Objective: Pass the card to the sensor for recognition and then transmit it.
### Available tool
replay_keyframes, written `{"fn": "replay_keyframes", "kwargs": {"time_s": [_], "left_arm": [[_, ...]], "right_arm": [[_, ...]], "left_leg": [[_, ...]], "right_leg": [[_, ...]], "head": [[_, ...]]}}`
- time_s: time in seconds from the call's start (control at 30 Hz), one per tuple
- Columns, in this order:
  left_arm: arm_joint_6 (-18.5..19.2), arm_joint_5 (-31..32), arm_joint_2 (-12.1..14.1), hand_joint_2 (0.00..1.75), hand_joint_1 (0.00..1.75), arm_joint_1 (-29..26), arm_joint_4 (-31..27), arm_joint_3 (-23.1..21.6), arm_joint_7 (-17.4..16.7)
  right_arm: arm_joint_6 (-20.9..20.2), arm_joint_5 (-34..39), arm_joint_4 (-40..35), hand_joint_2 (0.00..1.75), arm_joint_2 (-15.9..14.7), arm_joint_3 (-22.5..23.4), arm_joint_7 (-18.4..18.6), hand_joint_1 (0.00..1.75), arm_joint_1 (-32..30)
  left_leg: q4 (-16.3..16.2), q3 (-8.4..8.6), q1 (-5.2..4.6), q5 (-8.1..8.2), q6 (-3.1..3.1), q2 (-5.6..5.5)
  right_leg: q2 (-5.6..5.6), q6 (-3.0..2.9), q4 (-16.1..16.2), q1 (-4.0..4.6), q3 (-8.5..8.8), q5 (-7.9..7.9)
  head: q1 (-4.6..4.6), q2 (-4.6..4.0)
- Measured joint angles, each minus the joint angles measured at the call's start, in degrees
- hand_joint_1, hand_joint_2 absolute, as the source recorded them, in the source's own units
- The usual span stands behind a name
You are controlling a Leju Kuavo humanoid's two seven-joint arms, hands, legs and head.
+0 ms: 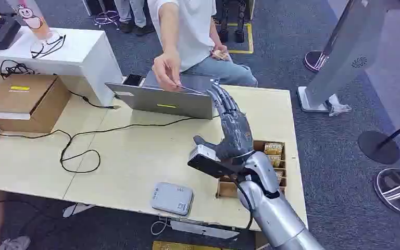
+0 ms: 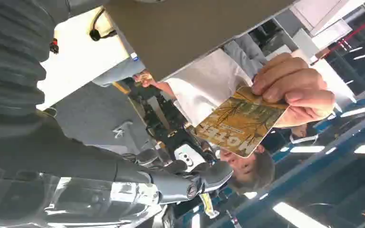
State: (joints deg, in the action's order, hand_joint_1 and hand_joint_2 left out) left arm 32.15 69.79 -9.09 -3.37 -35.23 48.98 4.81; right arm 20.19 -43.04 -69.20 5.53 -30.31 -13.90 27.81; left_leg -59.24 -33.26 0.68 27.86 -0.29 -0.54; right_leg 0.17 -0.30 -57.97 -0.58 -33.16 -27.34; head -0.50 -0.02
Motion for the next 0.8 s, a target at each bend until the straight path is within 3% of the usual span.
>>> {"fn": "replay_keyframes", "kwargs": {"time_s": [0.8], "left_arm": [[-0.98, 1.44, 0.04, 0.00, 0.00, 1.03, 1.14, 2.41, 0.11]], "right_arm": [[0.72, 0.02, 6.27, 1.75, 2.97, -1.47, 1.16, 0.00, 4.17]], "left_leg": [[0.00, 0.01, 0.01, 0.00, 0.00, 0.00]], "right_leg": [[0.01, 0.00, -0.01, 0.00, 0.00, 0.00]], "head": [[0.02, 0.00]]}}
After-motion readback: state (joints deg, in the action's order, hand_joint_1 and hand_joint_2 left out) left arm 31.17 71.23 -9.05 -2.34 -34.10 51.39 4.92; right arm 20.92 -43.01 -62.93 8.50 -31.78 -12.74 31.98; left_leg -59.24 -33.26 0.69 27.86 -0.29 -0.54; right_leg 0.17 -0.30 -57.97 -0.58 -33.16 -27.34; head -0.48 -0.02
